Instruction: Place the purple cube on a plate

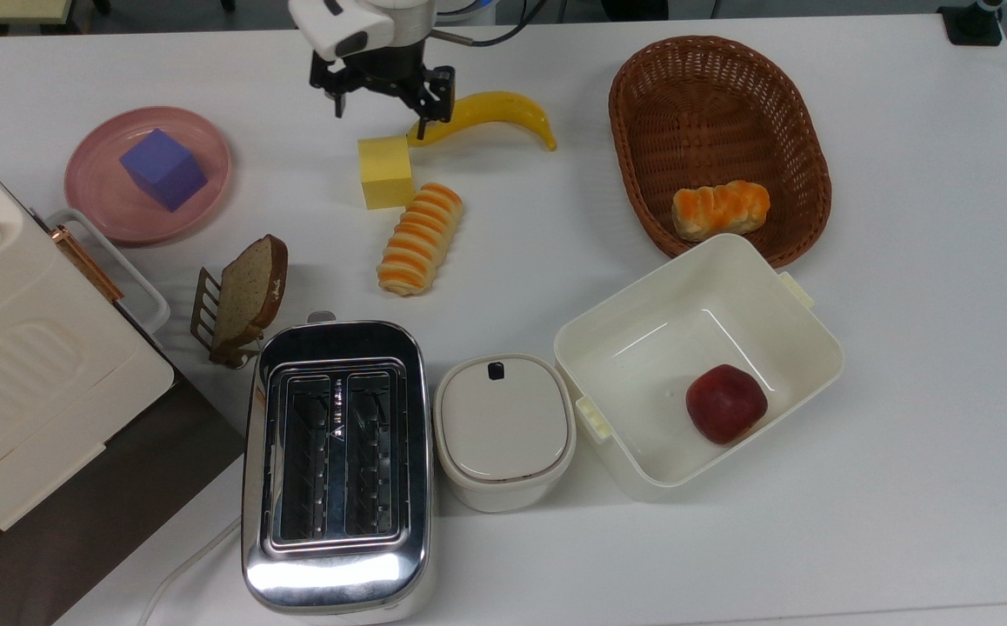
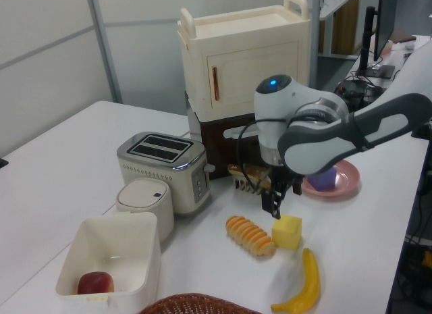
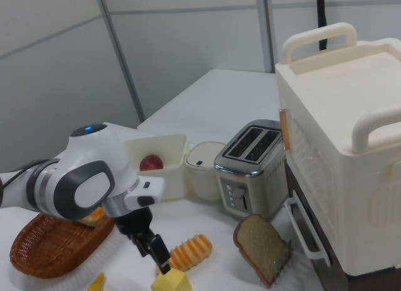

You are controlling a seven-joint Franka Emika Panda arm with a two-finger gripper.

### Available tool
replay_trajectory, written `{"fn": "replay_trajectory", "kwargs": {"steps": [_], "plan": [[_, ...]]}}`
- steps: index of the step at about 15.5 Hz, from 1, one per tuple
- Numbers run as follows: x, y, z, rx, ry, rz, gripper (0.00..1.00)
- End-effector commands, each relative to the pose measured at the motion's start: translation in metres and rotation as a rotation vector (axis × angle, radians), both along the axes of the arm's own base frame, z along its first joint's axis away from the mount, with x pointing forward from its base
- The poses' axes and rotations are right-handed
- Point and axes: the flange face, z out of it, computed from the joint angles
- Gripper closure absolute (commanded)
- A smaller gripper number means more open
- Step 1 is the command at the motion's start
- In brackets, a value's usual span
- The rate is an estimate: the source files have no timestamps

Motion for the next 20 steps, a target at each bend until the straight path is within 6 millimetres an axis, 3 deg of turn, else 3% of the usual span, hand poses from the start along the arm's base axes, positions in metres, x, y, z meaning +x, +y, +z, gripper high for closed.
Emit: {"fn": "replay_trajectory", "kwargs": {"steps": [1, 3, 5, 7, 12, 19, 20], "plan": [[-0.017, 0.009, -0.016, 0.021, -0.001, 0.007, 0.0], [-0.018, -0.006, -0.019, 0.033, -0.02, -0.02, 0.0], [-0.018, -0.008, -0.021, 0.038, -0.013, -0.024, 0.0], [-0.014, -0.011, -0.037, 0.034, 0.017, -0.031, 0.0], [-0.005, -0.012, -0.066, 0.016, 0.049, -0.023, 0.0], [0.003, -0.01, -0.077, -0.003, 0.043, 0.004, 0.01], [0.003, -0.011, -0.077, -0.004, 0.044, 0.005, 0.27]]}}
